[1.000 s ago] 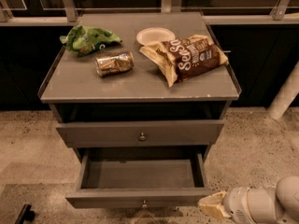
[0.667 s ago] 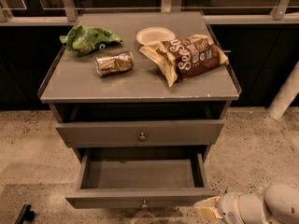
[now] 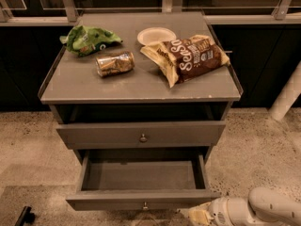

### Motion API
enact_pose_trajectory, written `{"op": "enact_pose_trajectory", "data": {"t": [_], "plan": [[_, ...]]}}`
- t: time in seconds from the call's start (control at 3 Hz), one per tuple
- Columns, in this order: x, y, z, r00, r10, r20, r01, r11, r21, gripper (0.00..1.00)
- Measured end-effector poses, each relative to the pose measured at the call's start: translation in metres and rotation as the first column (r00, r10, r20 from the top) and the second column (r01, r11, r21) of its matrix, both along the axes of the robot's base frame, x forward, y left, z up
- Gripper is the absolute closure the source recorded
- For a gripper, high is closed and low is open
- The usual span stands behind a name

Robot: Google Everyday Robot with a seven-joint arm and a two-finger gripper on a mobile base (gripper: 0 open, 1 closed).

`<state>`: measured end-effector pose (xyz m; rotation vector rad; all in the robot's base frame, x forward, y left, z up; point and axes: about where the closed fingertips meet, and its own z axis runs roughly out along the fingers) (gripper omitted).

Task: Close middle drawer

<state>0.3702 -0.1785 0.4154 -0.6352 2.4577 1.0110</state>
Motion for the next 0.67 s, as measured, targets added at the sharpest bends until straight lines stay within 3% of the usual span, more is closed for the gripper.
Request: {"op": "enact_pose_trajectory", "data": {"t": [0.33,0.67], "plan": [[-0.006,0.000,0.000,1.0000,0.005,0.001,-0.005,1.000,-0.006,1.00],[0.016,-0.003,0.000,0.9986,-0.003,0.053,0.003,1.000,-0.002,1.00]]}}
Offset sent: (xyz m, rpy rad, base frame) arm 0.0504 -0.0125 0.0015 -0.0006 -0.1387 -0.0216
